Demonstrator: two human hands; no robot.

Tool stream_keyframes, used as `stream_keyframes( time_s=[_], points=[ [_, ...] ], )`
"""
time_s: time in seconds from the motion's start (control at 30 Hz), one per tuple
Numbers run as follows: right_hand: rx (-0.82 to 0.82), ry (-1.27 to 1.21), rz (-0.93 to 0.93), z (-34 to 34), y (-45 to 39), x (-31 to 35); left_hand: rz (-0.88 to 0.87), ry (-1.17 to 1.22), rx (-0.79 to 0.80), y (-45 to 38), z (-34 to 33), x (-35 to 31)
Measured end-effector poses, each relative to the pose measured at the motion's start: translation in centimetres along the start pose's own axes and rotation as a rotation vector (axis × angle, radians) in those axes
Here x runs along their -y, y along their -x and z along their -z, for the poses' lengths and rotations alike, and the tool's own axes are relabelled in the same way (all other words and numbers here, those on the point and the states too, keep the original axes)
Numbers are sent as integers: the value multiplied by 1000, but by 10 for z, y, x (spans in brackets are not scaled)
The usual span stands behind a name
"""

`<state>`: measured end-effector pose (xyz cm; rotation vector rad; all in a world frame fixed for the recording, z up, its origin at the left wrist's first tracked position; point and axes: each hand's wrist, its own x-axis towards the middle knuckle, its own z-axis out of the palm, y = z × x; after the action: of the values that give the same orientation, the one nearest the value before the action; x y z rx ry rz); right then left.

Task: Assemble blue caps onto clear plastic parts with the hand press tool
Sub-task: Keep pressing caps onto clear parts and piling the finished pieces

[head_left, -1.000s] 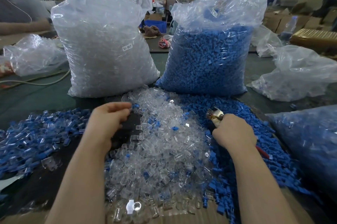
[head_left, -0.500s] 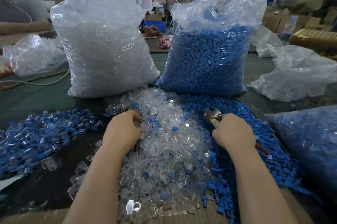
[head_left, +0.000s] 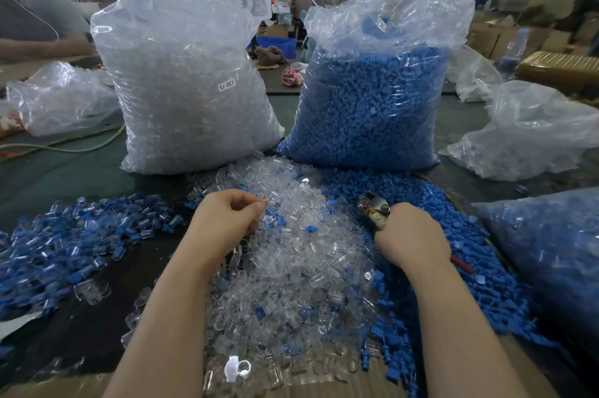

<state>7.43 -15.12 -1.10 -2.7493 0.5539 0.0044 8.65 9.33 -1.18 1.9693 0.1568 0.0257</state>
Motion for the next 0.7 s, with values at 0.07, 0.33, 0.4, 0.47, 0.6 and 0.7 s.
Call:
stream_keyframes(
  time_s=[0.07,0.33,0.4,0.47,0.6,0.7],
  points=[
    [-14,-15,-9,0,0,0,5,92,7,1,-1,-4],
    [-88,-38,-2,-2,-6,0,-2,220,-65,1,-5,-11],
    [-151,-64,13,-2,-7,0,-17,253,-88,2,-6,-13],
    [-211,-104,29,-2,-9,1,-43,322,-101,3,-7,-15],
    [-217,-279,82,-2,-11,4,-19,413,-56,7,-13,-22],
    [-188,-483,136,1,-11,6,-8,441,-17,8,-16,-24]
  ],
)
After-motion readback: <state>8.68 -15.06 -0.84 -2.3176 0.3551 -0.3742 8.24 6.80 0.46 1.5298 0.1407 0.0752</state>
